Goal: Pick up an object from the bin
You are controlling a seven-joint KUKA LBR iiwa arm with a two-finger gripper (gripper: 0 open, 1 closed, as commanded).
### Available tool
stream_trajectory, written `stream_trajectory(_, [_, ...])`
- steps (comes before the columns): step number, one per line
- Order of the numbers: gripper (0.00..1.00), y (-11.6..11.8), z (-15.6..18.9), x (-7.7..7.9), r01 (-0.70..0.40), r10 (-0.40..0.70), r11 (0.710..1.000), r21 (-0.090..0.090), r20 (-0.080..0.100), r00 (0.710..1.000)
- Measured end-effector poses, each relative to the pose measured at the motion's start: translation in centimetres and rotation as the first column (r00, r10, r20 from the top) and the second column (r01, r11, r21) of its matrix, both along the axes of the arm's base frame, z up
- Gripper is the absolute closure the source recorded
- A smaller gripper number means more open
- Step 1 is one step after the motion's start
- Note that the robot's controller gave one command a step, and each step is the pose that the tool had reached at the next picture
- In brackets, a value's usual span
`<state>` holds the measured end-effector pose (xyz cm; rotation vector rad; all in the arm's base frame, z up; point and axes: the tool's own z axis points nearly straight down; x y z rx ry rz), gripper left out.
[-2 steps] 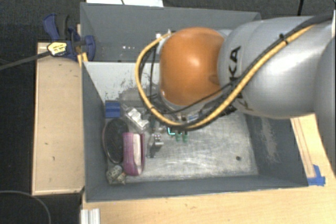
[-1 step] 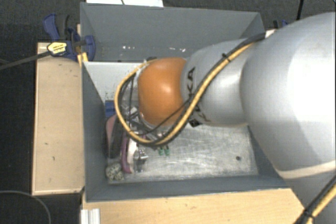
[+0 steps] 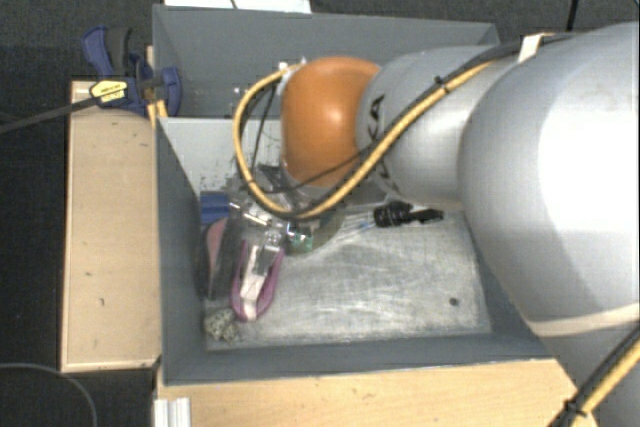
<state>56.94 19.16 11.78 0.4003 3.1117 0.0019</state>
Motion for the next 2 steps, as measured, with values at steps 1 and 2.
stream_trajectory(1, [0.00, -2.51, -2.98, 2.01, -0.046, 0.046, 0.999, 0.015, -0.002, 0.999])
stream_trajectory(2, [1.00, -2.78, -2.91, 2.36, -0.039, 0.039, 0.999, 0.015, 0.010, 0.999])
